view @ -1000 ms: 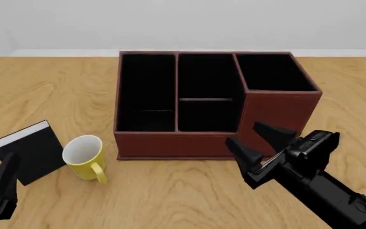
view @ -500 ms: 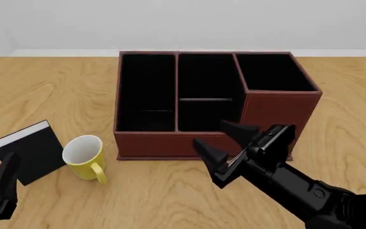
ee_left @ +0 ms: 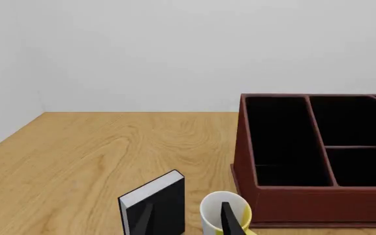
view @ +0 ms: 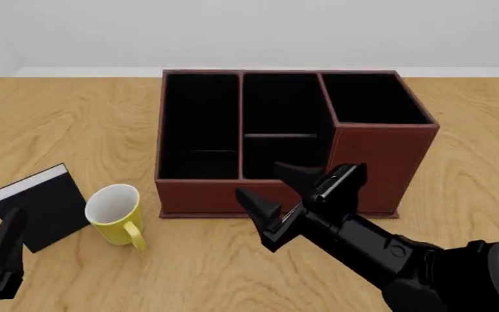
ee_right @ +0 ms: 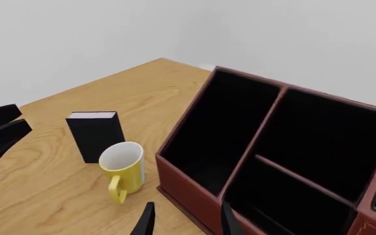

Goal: Pick up the yellow and white mug and place it to the right of the caddy.

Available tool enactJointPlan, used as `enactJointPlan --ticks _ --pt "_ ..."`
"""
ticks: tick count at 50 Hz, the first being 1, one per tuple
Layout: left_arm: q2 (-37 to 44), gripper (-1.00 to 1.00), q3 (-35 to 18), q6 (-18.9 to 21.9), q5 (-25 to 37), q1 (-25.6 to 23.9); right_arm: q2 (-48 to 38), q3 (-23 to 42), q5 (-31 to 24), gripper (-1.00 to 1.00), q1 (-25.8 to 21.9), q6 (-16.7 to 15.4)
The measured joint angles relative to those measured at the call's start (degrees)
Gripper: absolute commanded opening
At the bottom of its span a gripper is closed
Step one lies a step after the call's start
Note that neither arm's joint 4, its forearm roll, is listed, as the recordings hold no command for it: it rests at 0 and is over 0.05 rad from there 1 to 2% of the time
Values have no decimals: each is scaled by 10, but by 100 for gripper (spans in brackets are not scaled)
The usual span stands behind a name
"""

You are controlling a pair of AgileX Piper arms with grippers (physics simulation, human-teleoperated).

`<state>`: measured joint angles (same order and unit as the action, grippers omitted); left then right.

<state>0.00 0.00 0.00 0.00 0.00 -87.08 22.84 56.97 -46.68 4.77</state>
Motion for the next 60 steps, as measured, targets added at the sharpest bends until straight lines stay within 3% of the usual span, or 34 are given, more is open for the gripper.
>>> enactJointPlan --ticks 30,60 --pt "0 100 0 0 0 0 -109 79 17 100 -30 8" --pt "0 100 0 0 0 0 -195 181 -19 100 -62 0"
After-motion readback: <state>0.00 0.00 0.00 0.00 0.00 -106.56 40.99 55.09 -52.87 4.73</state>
